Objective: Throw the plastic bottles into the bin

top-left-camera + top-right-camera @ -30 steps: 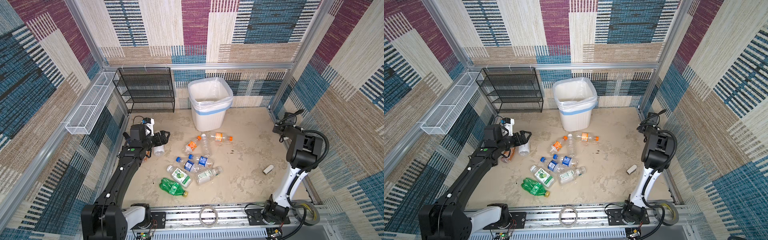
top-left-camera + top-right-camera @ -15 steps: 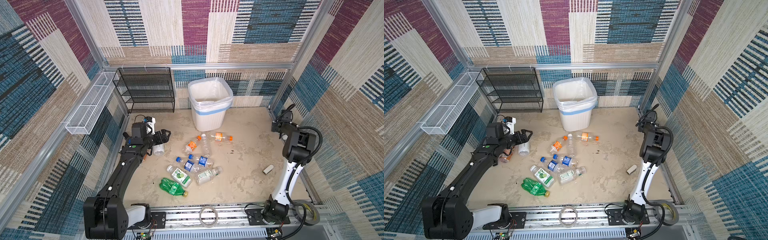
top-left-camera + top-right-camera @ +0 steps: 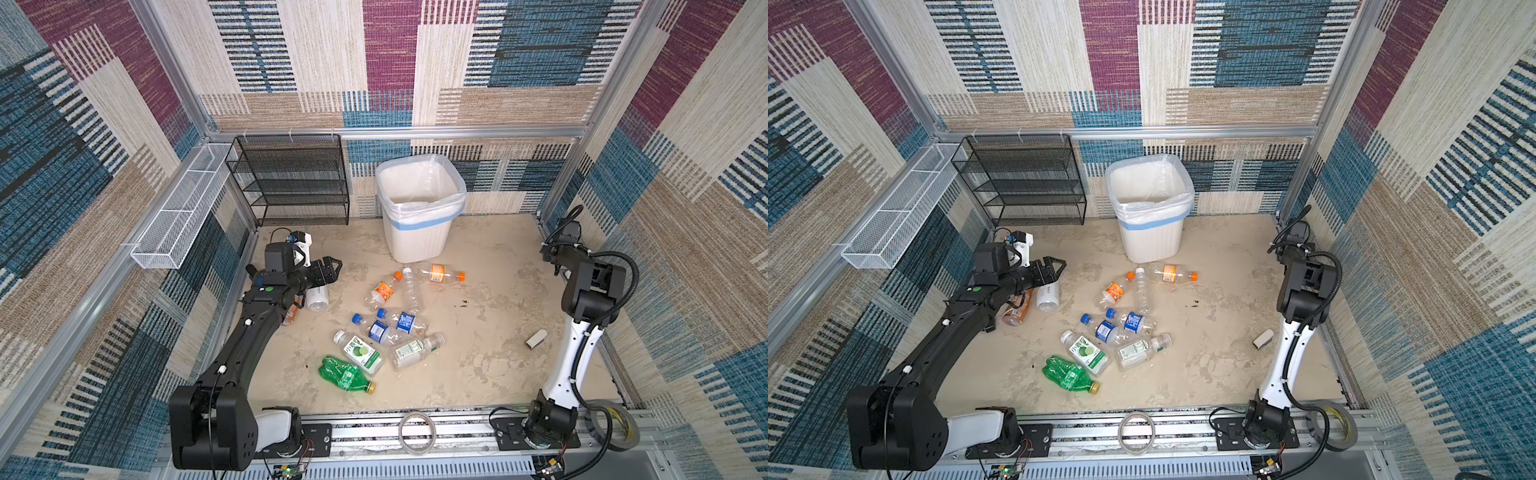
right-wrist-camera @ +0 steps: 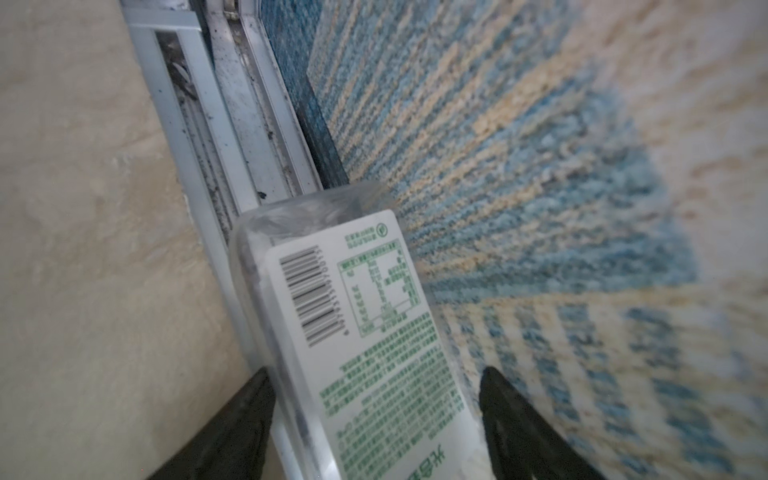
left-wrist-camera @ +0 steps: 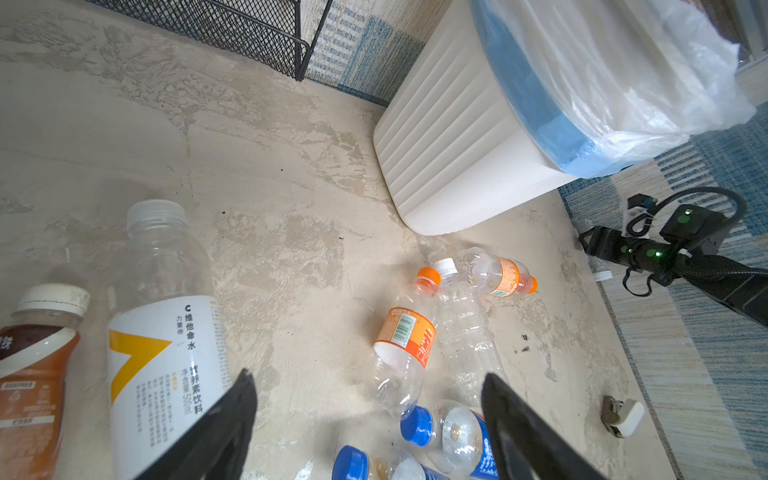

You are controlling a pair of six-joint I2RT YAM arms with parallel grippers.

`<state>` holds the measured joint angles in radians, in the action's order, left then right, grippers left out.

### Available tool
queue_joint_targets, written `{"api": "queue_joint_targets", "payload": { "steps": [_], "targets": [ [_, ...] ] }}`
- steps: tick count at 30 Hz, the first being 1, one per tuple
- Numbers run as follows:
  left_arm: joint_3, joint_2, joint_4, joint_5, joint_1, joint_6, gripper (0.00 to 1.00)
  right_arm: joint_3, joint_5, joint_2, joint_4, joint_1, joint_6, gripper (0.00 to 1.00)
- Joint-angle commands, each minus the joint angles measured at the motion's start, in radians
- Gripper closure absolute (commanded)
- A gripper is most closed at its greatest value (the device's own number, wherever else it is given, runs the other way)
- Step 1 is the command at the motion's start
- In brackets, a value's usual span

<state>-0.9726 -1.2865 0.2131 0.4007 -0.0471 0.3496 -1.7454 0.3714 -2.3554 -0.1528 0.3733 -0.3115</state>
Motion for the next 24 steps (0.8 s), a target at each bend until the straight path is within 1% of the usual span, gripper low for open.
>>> {"api": "queue_joint_targets", "payload": {
  "steps": [1,4,6,8,10,15,21,24],
  "targets": [
    [-0.011,-0.006,-0.032,0.022,0.001,0.016,0.15,0.011,0.124,0.018,0.008,0.007,-0.039,0.24],
    [-0.008,-0.010,-0.041,0.027,0.001,0.019,0.15,0.023,0.119,0.033,0.027,0.007,-0.053,0.26],
    [-0.006,-0.013,-0.047,0.030,0.001,0.023,0.15,-0.005,0.104,0.018,-0.012,0.006,-0.054,0.26],
    [-0.003,-0.013,-0.051,0.031,0.001,0.026,0.15,-0.032,0.090,-0.001,-0.056,0.008,-0.036,0.28],
    [-0.003,-0.013,-0.050,0.030,0.002,0.026,0.15,-0.032,0.078,0.001,-0.064,0.012,-0.010,0.30],
    [-0.006,-0.004,-0.038,0.024,0.001,0.014,0.16,0.024,0.148,0.052,0.029,0.012,0.003,0.32],
    [0.012,-0.012,-0.071,0.037,0.001,0.034,0.16,0.072,0.242,0.132,0.134,0.011,-0.039,0.32],
    [0.020,-0.017,-0.085,0.041,0.001,0.040,0.16,0.081,0.253,0.164,0.158,0.013,-0.058,0.32]
  ]
}}
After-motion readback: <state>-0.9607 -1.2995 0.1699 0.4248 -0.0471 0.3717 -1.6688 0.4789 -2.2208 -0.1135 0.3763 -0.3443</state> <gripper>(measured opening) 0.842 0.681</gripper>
